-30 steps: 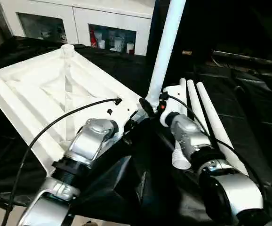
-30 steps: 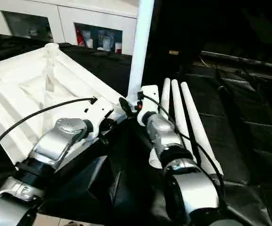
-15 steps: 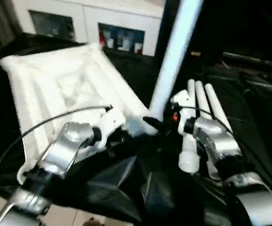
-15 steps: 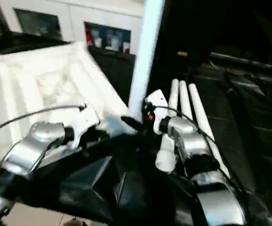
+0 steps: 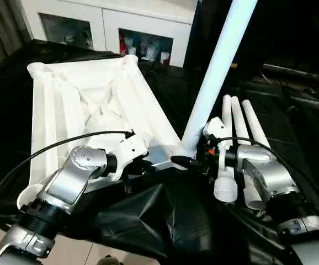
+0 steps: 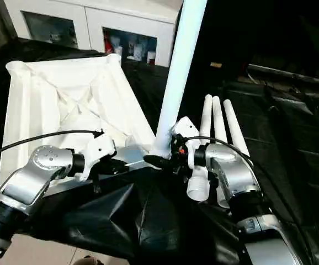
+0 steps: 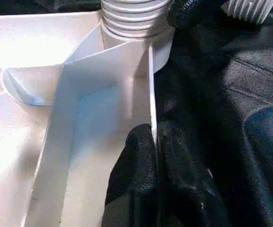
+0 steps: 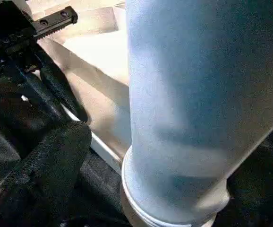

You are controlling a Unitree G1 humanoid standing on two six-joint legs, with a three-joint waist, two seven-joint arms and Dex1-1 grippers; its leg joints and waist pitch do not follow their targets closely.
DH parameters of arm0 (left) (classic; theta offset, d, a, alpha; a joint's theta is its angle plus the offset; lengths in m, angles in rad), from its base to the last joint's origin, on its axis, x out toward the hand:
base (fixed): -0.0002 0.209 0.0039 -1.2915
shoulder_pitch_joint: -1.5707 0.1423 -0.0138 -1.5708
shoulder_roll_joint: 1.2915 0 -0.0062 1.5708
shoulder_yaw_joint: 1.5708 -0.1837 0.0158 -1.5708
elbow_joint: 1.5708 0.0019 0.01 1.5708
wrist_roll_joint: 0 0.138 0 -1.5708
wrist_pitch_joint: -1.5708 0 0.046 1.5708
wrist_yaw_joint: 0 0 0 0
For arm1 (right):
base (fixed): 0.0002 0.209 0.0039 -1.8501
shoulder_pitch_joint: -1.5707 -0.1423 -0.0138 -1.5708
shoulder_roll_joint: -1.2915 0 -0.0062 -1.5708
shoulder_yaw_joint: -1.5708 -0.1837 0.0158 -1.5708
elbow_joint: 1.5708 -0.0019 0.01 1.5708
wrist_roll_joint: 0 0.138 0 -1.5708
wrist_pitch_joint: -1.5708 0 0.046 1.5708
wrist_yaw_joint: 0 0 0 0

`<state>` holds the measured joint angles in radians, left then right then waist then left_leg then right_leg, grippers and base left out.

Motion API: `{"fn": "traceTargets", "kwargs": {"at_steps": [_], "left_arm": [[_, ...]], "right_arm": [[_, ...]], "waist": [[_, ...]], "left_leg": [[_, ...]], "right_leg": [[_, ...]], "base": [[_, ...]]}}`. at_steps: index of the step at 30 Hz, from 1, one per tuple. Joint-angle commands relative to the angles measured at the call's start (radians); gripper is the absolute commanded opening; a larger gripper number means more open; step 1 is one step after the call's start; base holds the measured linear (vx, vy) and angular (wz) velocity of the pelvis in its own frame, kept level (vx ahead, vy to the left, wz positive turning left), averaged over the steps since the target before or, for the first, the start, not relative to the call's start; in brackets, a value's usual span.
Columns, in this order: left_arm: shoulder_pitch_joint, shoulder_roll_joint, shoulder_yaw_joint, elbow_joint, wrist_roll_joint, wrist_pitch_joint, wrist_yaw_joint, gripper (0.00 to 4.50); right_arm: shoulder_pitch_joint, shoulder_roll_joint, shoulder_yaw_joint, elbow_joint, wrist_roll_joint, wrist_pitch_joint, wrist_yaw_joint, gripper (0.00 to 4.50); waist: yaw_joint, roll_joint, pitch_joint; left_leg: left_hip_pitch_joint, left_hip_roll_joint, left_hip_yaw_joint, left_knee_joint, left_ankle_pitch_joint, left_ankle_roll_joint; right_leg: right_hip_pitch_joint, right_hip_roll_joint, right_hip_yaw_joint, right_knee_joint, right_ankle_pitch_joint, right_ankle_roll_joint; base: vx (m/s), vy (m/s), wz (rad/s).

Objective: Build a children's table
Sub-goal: Insert table leg to table base

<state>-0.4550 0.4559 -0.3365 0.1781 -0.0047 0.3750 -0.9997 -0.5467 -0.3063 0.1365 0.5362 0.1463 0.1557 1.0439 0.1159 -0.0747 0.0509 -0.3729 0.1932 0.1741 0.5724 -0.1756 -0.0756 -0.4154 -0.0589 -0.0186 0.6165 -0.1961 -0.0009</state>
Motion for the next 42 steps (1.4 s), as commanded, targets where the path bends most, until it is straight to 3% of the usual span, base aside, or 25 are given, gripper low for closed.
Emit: {"fn": "traceTargets", "kwargs": {"at_steps": [1, 2, 11, 12, 16, 17, 23, 42], "left_arm": [[-0.013, -0.012, -0.003, -0.055, -0.023, -0.041, -0.01, 0.0], [-0.013, -0.012, -0.002, -0.055, -0.022, -0.043, -0.011, 0.0], [-0.014, -0.008, 0.003, -0.049, -0.021, -0.045, -0.014, 0.0], [-0.013, -0.007, 0.003, -0.049, -0.021, -0.045, -0.014, 0.0], [-0.014, -0.006, 0.004, -0.048, -0.022, -0.044, -0.014, 0.0], [-0.014, -0.006, 0.004, -0.045, -0.022, -0.045, -0.014, 0.0], [-0.017, -0.006, 0.005, -0.04, -0.021, -0.045, -0.014, 0.0], [-0.021, -0.002, 0.013, -0.03, -0.018, -0.043, -0.013, 0.0]], "right_arm": [[0.013, -0.019, 0.007, -0.032, -0.003, 0.014, 0.003, 4.46], [0.015, -0.021, 0.006, -0.033, -0.005, 0.014, -0.001, 4.2], [0.016, -0.017, -0.004, -0.022, -0.004, 0.022, -0.025, 3.68], [0.017, -0.016, -0.004, -0.022, -0.004, 0.021, -0.025, 3.37], [0.019, -0.015, 0.0, -0.019, -0.004, 0.018, -0.028, 3.25], [0.02, -0.014, 0.002, -0.016, -0.004, 0.016, -0.03, 2.97], [0.026, -0.015, 0.011, -0.011, -0.009, 0.012, -0.03, 2.53], [0.051, -0.001, 0.016, 0.016, -0.01, -0.002, -0.04, 2.06]], "waist": [[0.0, 0.009, -0.066], [-0.001, 0.007, -0.066], [-0.001, 0.009, -0.065], [-0.001, 0.01, -0.065], [-0.001, 0.009, -0.065], [-0.001, 0.009, -0.064], [-0.001, 0.01, -0.062], [-0.002, 0.014, -0.065]], "left_leg": [[0.019, 0.03, 0.001, -0.051, -0.077, 0.046], [0.018, 0.029, 0.002, -0.05, -0.073, 0.048], [0.018, 0.029, 0.001, -0.049, -0.099, 0.039], [0.018, 0.028, 0.0, -0.049, -0.107, 0.037], [0.017, 0.029, 0.0, -0.049, -0.119, 0.03], [0.017, 0.029, -0.001, -0.049, -0.129, 0.027], [0.016, 0.029, -0.003, -0.05, -0.157, 0.012], [0.017, 0.028, -0.003, -0.047, -0.15, 0.015]], "right_leg": [[0.06, -0.059, 0.029, -0.045, 0.069, -0.241], [0.061, -0.059, 0.029, -0.045, 0.078, -0.242], [0.06, -0.06, 0.028, -0.045, 0.048, -0.245], [0.06, -0.06, 0.028, -0.046, 0.037, -0.243], [0.059, -0.061, 0.029, -0.047, 0.02, -0.24], [0.058, -0.061, 0.029, -0.047, 0.003, -0.237], [0.057, -0.062, 0.029, -0.05, -0.047, -0.226], [0.057, -0.061, 0.028, -0.047, -0.023, -0.232]], "base": [[0.0, 0.0, 0.0], [0.0, 0.0, 0.0], [0.0, 0.0, 0.0], [0.0, 0.0, 0.0], [0.0, 0.0, 0.0], [0.0, 0.0, 0.0], [0.0, 0.0, 0.0], [0.0, 0.0, 0.0]]}}
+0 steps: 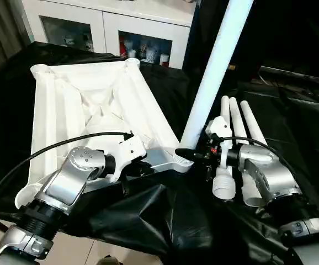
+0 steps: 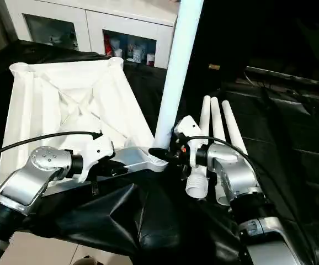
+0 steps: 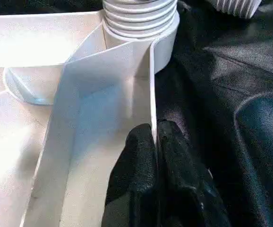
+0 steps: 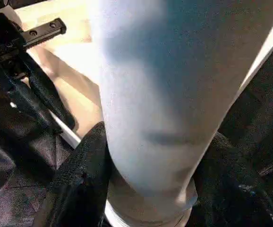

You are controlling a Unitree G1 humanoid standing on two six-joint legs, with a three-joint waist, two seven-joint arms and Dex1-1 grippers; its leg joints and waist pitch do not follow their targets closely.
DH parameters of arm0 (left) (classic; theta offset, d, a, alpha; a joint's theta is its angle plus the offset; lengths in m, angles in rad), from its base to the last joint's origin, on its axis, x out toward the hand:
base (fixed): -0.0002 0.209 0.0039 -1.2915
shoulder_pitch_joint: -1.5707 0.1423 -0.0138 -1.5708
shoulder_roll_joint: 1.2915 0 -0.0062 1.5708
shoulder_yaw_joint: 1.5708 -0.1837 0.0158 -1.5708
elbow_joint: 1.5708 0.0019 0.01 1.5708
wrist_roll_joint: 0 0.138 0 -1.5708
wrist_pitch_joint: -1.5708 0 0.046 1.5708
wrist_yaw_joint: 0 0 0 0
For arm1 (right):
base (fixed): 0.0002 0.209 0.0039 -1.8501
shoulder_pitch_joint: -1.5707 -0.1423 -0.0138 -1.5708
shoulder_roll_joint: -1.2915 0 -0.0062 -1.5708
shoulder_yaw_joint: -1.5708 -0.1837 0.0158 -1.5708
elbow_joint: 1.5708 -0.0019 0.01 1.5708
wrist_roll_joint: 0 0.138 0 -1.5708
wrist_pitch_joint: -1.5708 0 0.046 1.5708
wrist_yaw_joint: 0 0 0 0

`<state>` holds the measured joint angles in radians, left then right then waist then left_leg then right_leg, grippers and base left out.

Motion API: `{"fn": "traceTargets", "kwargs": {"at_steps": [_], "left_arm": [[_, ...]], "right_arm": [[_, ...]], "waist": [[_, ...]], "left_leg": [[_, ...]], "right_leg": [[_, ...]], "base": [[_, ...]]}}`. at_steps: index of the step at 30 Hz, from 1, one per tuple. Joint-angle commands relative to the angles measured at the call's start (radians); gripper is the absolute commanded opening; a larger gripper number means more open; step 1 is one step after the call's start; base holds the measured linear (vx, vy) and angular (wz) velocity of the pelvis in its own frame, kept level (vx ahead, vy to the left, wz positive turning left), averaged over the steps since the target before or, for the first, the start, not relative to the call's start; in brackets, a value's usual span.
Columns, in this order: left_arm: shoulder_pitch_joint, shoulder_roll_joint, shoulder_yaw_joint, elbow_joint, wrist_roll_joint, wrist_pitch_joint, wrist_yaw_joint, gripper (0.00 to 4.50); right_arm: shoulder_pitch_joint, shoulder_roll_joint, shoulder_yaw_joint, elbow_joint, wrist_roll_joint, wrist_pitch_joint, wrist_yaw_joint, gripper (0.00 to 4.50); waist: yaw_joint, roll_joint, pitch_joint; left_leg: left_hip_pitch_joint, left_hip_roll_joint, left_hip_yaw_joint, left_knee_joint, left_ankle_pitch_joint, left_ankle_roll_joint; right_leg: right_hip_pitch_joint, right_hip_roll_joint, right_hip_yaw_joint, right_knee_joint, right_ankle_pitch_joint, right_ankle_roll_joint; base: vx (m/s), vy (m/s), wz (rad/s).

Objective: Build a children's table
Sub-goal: Insert table leg to table base

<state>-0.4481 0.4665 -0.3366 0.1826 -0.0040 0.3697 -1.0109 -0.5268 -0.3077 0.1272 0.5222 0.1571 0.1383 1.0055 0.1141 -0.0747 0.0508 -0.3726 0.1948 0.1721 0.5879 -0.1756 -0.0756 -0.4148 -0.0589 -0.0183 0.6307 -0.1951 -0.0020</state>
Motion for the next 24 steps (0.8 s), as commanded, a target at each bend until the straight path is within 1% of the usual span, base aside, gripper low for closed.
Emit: {"fn": "traceTargets", "kwargs": {"at_steps": [1, 2, 3, 4, 5, 8, 9, 12, 13, 14, 16, 18, 19, 20, 22, 24], "left_arm": [[-0.028, -0.013, 0.013, -0.035, -0.019, -0.038, -0.001, 0.0], [-0.029, -0.012, 0.013, -0.035, -0.019, -0.038, -0.001, 0.0], [-0.029, -0.012, 0.013, -0.035, -0.019, -0.038, -0.001, 0.0], [-0.029, -0.012, 0.013, -0.034, -0.018, -0.038, -0.001, 0.0], [-0.03, -0.013, 0.013, -0.033, -0.018, -0.038, 0.0, 0.0], [-0.031, -0.013, 0.013, -0.033, -0.018, -0.038, 0.0, 0.0], [-0.033, -0.014, 0.013, -0.031, -0.018, -0.039, 0.0, 0.0], [-0.036, -0.014, 0.014, -0.027, -0.018, -0.04, 0.0, 0.0], [-0.036, -0.014, 0.014, -0.027, -0.018, -0.04, 0.0, 0.0], [-0.037, -0.014, 0.014, -0.025, -0.018, -0.04, 0.0, 0.0], [-0.036, -0.013, 0.014, -0.026, -0.018, -0.04, 0.0, 0.0], [-0.036, -0.013, 0.014, -0.026, -0.018, -0.04, 0.0, 0.0], [-0.036, -0.013, 0.014, -0.025, -0.018, -0.041, 0.0, 0.0], [-0.037, -0.014, 0.014, -0.024, -0.018, -0.041, 0.0, 0.0], [-0.036, -0.013, 0.014, -0.024, -0.018, -0.041, -0.001, 0.0], [-0.035, -0.013, 0.014, -0.025, -0.019, -0.041, -0.002, 0.0]], "right_arm": [[0.032, 0.0, 0.026, 0.029, -0.021, 0.015, -0.002, 2.06], [0.034, 0.0, 0.027, 0.027, -0.021, 0.014, -0.002, 2.4], [0.034, 0.0, 0.027, 0.027, -0.021, 0.014, -0.002, 2.4], [0.032, 0.005, 0.02, 0.028, -0.013, 0.027, -0.006, 2.61], [0.027, 0.01, 0.013, 0.033, -0.003, 0.042, -0.006, 2.76], [0.025, 0.01, 0.013, 0.034, -0.003, 0.041, -0.003, 3.1], [0.026, 0.009, 0.015, 0.033, -0.004, 0.036, 0.0, 3.1], [0.027, 0.006, 0.017, 0.029, -0.005, 0.033, 0.003, 3.41], [0.028, 0.006, 0.017, 0.029, -0.005, 0.033, 0.004, 3.41], [0.028, 0.006, 0.018, 0.028, -0.006, 0.032, 0.002, 3.5], [0.032, 0.0, 0.025, 0.026, -0.017, 0.024, -0.001, 3.71], [0.033, -0.003, 0.033, 0.037, -0.045, -0.004, -0.028, 3.94], [0.03, -0.001, 0.031, 0.047, -0.054, -0.007, -0.047, 3.94], [0.027, 0.003, 0.026, 0.054, -0.055, -0.009, -0.058, 4.05], [0.024, 0.008, 0.018, 0.059, -0.049, -0.005, -0.067, 4.05], [0.024, 0.013, 0.009, 0.047, -0.028, 0.012, -0.054, 4.05]], "waist": [[0.0, 0.013, -0.065], [0.0, 0.013, -0.065], [0.0, 0.013, -0.065], [0.001, 0.014, -0.065], [0.0, 0.013, -0.065], [0.001, 0.014, -0.066], [0.001, 0.014, -0.065], [0.002, 0.014, -0.065], [0.002, 0.014, -0.066], [0.002, 0.013, -0.065], [0.002, 0.015, -0.066], [0.001, 0.014, -0.065], [0.001, 0.014, -0.065], [0.0, 0.015, -0.066], [0.0, 0.015, -0.066], [-0.001, 0.014, -0.066]], "left_leg": [[0.016, 0.027, -0.001, -0.063, -0.149, 0.015], [0.016, 0.027, -0.001, -0.062, -0.149, 0.015], [0.016, 0.027, -0.001, -0.063, -0.149, 0.015], [0.017, 0.027, -0.001, -0.062, -0.148, 0.015], [0.017, 0.026, -0.001, -0.063, -0.145, 0.016], [0.017, 0.027, -0.002, -0.062, -0.146, 0.014], [0.017, 0.027, -0.001, -0.062, -0.146, 0.014], [0.017, 0.027, -0.001, -0.062, -0.146, 0.014], [0.017, 0.027, -0.001, -0.062, -0.145, 0.015], [0.016, 0.026, -0.001, -0.062, -0.147, 0.014], [0.017, 0.027, -0.001, -0.062, -0.148, 0.014], [0.017, 0.026, -0.001, -0.062, -0.148, 0.009], [0.017, 0.026, -0.001, -0.062, -0.147, 0.008], [0.017, 0.026, -0.001, -0.062, -0.148, 0.006], [0.016, 0.026, -0.001, -0.062, -0.149, 0.005], [0.016, 0.026, -0.002, -0.062, -0.15, 0.008]], "right_leg": [[0.057, -0.061, 0.028, -0.061, -0.023, -0.231], [0.057, -0.061, 0.028, -0.061, -0.023, -0.231], [0.057, -0.061, 0.028, -0.061, -0.024, -0.231], [0.057, -0.061, 0.028, -0.06, -0.021, -0.231], [0.057, -0.06, 0.028, -0.06, -0.018, -0.233], [0.057, -0.061, 0.027, -0.06, -0.016, -0.234], [0.057, -0.061, 0.027, -0.06, -0.016, -0.234], [0.057, -0.061, 0.028, -0.06, -0.017, -0.233], [0.057, -0.061, 0.027, -0.06, -0.014, -0.234], [0.058, -0.061, 0.028, -0.06, -0.016, -0.233], [0.057, -0.061, 0.027, -0.06, -0.018, -0.233], [0.057, -0.061, 0.027, -0.06, -0.022, -0.232], [0.057, -0.061, 0.027, -0.06, -0.022, -0.232], [0.056, -0.061, 0.027, -0.061, -0.024, -0.234], [0.058, -0.061, 0.028, -0.06, -0.021, -0.234], [0.058, -0.06, 0.027, -0.059, -0.016, -0.232]], "base": [[0.0, 0.0, 0.0], [0.0, 0.0, 0.0], [0.0, 0.0, 0.0], [0.0, 0.0, 0.0], [0.0, 0.0, 0.0], [0.0, 0.0, 0.0], [0.0, 0.0, 0.0], [0.0, 0.0, 0.0], [0.0, 0.0, 0.0], [0.0, 0.0, 0.0], [0.0, 0.0, 0.0], [0.0, 0.0, 0.0], [0.0, 0.0, 0.0], [0.0, 0.0, 0.0], [0.0, 0.0, 0.0], [0.0, 0.0, 0.0]]}}
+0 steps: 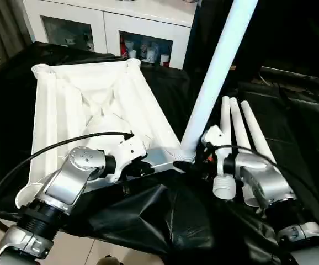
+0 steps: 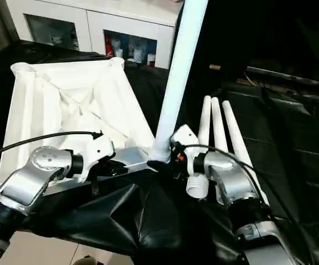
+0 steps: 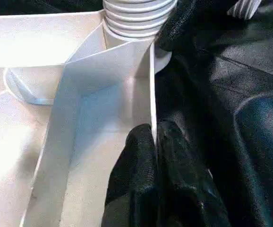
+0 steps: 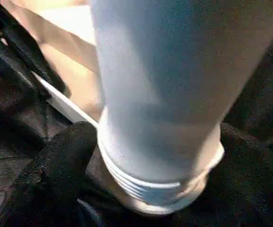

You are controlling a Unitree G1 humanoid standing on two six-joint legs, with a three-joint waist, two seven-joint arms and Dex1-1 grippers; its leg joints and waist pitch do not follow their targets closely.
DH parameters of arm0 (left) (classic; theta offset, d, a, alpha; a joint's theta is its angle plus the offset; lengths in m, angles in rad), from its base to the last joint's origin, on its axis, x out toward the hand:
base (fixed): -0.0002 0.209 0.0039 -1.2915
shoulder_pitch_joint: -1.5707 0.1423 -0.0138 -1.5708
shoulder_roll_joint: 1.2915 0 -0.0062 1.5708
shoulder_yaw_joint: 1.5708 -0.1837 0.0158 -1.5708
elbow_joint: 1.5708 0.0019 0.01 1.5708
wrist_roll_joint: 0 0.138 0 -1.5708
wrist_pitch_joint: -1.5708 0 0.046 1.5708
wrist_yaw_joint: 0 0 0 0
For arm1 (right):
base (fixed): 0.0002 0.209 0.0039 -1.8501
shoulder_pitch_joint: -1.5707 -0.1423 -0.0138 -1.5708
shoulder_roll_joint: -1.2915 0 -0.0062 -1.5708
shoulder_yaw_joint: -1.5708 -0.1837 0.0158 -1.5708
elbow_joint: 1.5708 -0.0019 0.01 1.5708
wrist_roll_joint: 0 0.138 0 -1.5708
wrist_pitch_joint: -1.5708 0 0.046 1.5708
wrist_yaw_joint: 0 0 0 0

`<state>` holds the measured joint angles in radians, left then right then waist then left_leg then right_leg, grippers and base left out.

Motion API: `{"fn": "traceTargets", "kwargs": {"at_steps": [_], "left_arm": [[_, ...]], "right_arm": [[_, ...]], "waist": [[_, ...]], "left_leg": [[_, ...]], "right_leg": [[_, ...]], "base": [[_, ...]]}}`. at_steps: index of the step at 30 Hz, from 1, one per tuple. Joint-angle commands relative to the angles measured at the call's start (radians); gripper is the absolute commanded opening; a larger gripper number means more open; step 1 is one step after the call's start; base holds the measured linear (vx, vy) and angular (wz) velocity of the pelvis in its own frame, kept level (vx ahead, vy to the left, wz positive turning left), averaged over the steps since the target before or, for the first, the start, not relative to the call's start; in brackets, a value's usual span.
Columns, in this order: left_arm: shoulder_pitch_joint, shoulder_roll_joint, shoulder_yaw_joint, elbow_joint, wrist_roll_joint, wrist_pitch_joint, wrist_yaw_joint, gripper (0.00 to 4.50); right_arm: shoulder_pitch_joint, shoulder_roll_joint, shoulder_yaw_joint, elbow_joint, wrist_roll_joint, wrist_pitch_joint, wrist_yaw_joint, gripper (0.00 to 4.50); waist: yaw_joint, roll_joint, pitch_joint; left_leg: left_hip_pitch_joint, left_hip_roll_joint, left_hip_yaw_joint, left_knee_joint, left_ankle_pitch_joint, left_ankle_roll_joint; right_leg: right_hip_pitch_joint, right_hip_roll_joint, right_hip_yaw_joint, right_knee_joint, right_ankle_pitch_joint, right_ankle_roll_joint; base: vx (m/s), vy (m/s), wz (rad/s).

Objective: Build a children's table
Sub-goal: Insert table leg to table base

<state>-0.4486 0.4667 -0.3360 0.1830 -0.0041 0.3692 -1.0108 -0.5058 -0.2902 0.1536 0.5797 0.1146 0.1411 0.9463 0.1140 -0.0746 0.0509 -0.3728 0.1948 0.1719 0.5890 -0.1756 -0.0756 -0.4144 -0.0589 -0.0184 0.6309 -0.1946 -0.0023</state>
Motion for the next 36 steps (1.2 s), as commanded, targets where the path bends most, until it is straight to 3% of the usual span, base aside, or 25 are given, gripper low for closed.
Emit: {"fn": "traceTargets", "kwargs": {"at_steps": [1, 8, 16, 17, 20, 23, 36], "left_arm": [[-0.035, -0.013, 0.014, -0.026, -0.019, -0.04, -0.003, 0.0], [-0.034, -0.008, 0.016, -0.026, -0.02, -0.038, -0.005, 0.0], [-0.036, -0.006, 0.015, -0.02, -0.02, -0.041, -0.008, 0.0], [-0.037, -0.006, 0.015, -0.019, -0.02, -0.041, -0.008, 0.0], [-0.039, -0.005, 0.015, -0.018, -0.019, -0.042, -0.009, 0.0], [-0.038, -0.005, 0.015, -0.018, -0.019, -0.041, -0.009, 0.0], [-0.033, -0.007, 0.019, -0.015, -0.016, -0.037, -0.001, 0.0]], "right_arm": [[0.003, -0.004, -0.017, -0.01, 0.014, 0.009, 0.005, 4.05], [0.003, 0.007, -0.04, -0.025, 0.058, 0.019, 0.032, 3.6], [0.013, 0.005, -0.045, -0.045, 0.076, 0.021, 0.038, 3.6], [0.013, 0.004, -0.045, -0.042, 0.073, 0.02, 0.037, 3.31], [0.013, 0.004, -0.043, -0.037, 0.07, 0.019, 0.033, 3.22], [0.013, 0.005, -0.044, -0.037, 0.074, 0.023, 0.032, 2.86], [0.014, 0.016, -0.045, -0.014, 0.07, 0.012, 0.006, 2.75]], "waist": [[-0.001, 0.015, -0.066], [0.0, 0.015, -0.065], [0.001, 0.018, -0.066], [0.001, 0.017, -0.066], [0.002, 0.015, -0.066], [0.002, 0.016, -0.066], [0.002, 0.016, -0.067]], "left_leg": [[0.017, 0.026, -0.001, -0.063, -0.151, 0.009], [0.017, 0.027, -0.002, -0.064, -0.154, 0.013], [0.017, 0.027, -0.002, -0.063, -0.153, 0.009], [0.017, 0.026, -0.002, -0.063, -0.152, 0.008], [0.018, 0.026, -0.001, -0.063, -0.151, 0.009], [0.017, 0.026, -0.001, -0.063, -0.15, 0.01], [0.017, 0.026, -0.001, -0.062, -0.144, 0.012]], "right_leg": [[0.057, -0.06, 0.028, -0.06, -0.016, -0.232], [0.057, -0.061, 0.027, -0.06, -0.018, -0.235], [0.057, -0.061, 0.027, -0.06, -0.013, -0.237], [0.058, -0.061, 0.027, -0.059, -0.011, -0.237], [0.057, -0.061, 0.027, -0.059, -0.009, -0.237], [0.057, -0.061, 0.027, -0.059, -0.011, -0.236], [0.058, -0.062, 0.027, -0.058, -0.007, -0.237]], "base": [[0.0, 0.0, 0.0], [0.0, 0.0, 0.0], [0.0, 0.0, 0.0], [0.0, 0.0, 0.0], [0.0, 0.0, 0.0], [0.0, 0.0, 0.0], [0.0, 0.0, 0.0]]}}
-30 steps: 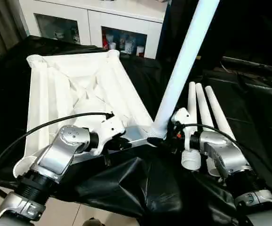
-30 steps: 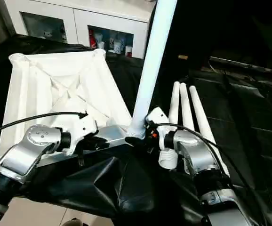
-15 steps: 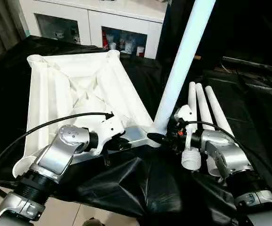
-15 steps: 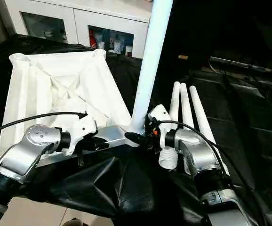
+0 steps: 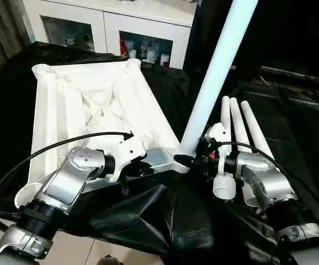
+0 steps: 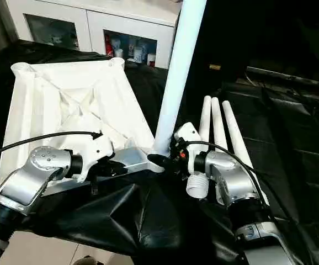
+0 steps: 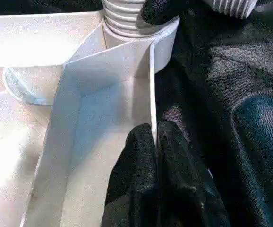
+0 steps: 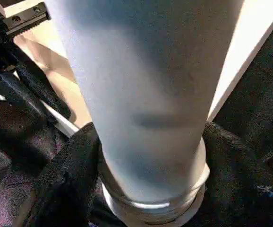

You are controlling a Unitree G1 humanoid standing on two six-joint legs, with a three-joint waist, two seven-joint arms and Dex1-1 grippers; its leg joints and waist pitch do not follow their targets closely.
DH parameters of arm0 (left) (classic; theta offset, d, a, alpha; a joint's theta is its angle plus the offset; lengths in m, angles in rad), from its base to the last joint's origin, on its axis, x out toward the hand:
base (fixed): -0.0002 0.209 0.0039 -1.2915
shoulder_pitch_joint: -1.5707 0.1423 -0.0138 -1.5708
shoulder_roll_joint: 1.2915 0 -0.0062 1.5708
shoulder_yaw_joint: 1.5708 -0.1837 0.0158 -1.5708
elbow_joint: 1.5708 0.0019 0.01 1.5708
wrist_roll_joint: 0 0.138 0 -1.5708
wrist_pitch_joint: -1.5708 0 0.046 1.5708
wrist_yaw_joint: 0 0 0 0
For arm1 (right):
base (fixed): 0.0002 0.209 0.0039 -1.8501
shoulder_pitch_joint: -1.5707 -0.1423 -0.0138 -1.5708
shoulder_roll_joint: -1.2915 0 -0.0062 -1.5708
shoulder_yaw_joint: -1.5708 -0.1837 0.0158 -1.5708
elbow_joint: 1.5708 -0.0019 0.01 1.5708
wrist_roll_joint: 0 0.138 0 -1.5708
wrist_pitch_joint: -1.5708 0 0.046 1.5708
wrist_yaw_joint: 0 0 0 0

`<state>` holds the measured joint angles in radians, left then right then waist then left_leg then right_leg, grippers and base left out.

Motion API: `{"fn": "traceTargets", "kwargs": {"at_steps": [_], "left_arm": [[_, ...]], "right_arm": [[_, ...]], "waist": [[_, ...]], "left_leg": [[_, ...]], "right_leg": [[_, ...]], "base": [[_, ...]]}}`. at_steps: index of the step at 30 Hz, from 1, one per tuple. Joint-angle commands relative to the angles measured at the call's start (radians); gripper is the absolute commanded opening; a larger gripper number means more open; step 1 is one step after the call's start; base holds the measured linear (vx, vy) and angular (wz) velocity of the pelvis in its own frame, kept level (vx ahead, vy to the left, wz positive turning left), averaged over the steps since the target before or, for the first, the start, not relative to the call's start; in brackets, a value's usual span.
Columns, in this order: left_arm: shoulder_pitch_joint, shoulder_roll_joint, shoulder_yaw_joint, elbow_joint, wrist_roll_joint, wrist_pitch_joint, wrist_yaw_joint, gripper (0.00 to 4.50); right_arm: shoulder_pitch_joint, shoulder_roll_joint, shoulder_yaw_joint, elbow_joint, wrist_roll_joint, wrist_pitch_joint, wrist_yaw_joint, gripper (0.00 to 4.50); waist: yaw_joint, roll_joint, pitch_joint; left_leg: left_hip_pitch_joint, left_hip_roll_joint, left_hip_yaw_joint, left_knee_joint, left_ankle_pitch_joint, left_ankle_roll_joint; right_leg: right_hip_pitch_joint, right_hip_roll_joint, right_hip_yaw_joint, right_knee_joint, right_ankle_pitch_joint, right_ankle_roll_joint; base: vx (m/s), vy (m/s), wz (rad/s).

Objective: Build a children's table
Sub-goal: Insert table leg to table base

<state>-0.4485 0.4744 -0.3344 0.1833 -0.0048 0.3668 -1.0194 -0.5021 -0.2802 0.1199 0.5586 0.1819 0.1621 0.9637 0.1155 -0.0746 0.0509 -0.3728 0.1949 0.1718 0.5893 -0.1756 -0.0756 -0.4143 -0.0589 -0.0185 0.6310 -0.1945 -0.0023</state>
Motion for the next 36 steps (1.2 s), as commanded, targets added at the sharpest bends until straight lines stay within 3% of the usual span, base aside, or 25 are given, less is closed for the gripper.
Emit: {"fn": "traceTargets", "kwargs": {"at_steps": [1, 3, 9, 15, 20, 23, 24, 28, 30, 31, 36], "left_arm": [[-0.033, -0.015, 0.017, -0.016, -0.015, -0.034, 0.007, 0.0], [-0.035, -0.03, 0.027, -0.003, -0.013, -0.024, 0.039, 0.0], [-0.095, -0.144, 0.075, 0.137, 0.039, 0.033, 0.278, 0.0], [-0.184, -0.345, 0.071, 0.283, 0.107, 0.113, 0.586, 0.0], [-0.201, -0.386, 0.077, 0.295, 0.113, 0.121, 0.618, 0.0], [-0.198, -0.387, 0.077, 0.289, 0.11, 0.121, 0.607, 0.0], [-0.197, -0.387, 0.077, 0.288, 0.111, 0.121, 0.604, 0.0], [-0.189, -0.382, 0.079, 0.277, 0.111, 0.125, 0.59, 0.0], [-0.186, -0.38, 0.077, 0.271, 0.11, 0.128, 0.584, 0.0], [-0.178, -0.374, 0.074, 0.257, 0.109, 0.133, 0.572, 0.0], [-0.171, -0.367, 0.07, 0.241, 0.108, 0.136, 0.553, 0.0]], "right_arm": [[0.01, 0.006, -0.011, 0.007, 0.003, -0.009, -0.011, 2.75], [0.0, 0.027, -0.032, 0.055, -0.014, -0.024, -0.098, 2.75], [-0.051, 0.161, -0.142, 0.242, -0.016, 0.011, -0.507, 2.74], [-0.155, 0.322, -0.176, 0.425, -0.029, -0.051, -0.842, 2.74], [-0.187, 0.366, -0.177, 0.459, -0.032, -0.057, -0.849, 2.74], [-0.202, 0.373, -0.174, 0.477, -0.04, -0.072, -0.852, 2.74], [-0.207, 0.375, -0.18, 0.485, -0.037, -0.077, -0.851, 3.3], [-0.224, 0.376, -0.198, 0.509, -0.026, -0.092, -0.83, 3.5], [-0.228, 0.374, -0.197, 0.51, -0.028, -0.097, -0.822, 3.79], [-0.24, 0.368, -0.199, 0.515, -0.032, -0.108, -0.81, 3.88], [-0.257, 0.355, -0.201, 0.511, -0.037, -0.131, -0.768, 4.3]], "waist": [[0.0, 0.015, -0.066], [-0.001, 0.015, -0.065], [-0.011, 0.02, -0.06], [-0.013, 0.018, -0.062], [-0.008, 0.016, -0.066], [-0.01, 0.016, -0.063], [-0.01, 0.016, -0.062], [-0.018, 0.017, -0.06], [-0.026, 0.013, -0.062], [-0.029, 0.015, -0.062], [-0.03, 0.014, -0.062]], "left_leg": [[0.017, 0.026, -0.001, -0.063, -0.145, 0.011], [0.017, 0.027, 0.0, -0.063, -0.151, 0.007], [0.026, 0.023, -0.006, -0.074, -0.253, -0.056], [0.029, 0.023, -0.007, -0.075, -0.295, -0.061], [0.017, 0.02, -0.006, -0.072, -0.235, -0.028], [0.018, 0.021, -0.006, -0.074, -0.254, -0.025], [0.019, 0.021, -0.006, -0.075, -0.265, -0.026], [0.017, 0.022, -0.009, -0.079, -0.304, -0.03], [0.008, 0.022, -0.013, -0.081, -0.287, -0.029], [0.012, 0.023, -0.01, -0.078, -0.278, -0.024], [0.013, 0.024, -0.007, -0.076, -0.264, -0.013]], "right_leg": [[0.057, -0.061, 0.027, -0.058, -0.009, -0.237], [0.056, -0.063, 0.028, -0.059, -0.018, -0.237], [0.047, -0.066, 0.029, -0.078, -0.222, -0.192], [0.039, -0.066, 0.03, -0.084, -0.251, -0.158], [0.049, -0.064, 0.029, -0.077, -0.139, -0.157], [0.047, -0.065, 0.028, -0.08, -0.174, -0.155], [0.046, -0.065, 0.028, -0.082, -0.19, -0.153], [0.043, -0.066, 0.029, -0.086, -0.24, -0.144], [0.051, -0.068, 0.026, -0.085, -0.23, -0.142], [0.045, -0.066, 0.027, -0.085, -0.216, -0.147], [0.045, -0.066, 0.028, -0.084, -0.194, -0.163]], "base": [[0.0, 0.0, 0.0], [0.0, 0.0, 0.0], [0.0, 0.0, 0.0], [0.0, 0.0, 0.0], [0.0, 0.0, 0.0], [0.0, 0.0, 0.0], [0.0, 0.0, 0.0], [0.0, 0.0, 0.0], [0.0, 0.0, 0.0], [0.0, 0.0, 0.0], [0.0, 0.0, 0.0]]}}
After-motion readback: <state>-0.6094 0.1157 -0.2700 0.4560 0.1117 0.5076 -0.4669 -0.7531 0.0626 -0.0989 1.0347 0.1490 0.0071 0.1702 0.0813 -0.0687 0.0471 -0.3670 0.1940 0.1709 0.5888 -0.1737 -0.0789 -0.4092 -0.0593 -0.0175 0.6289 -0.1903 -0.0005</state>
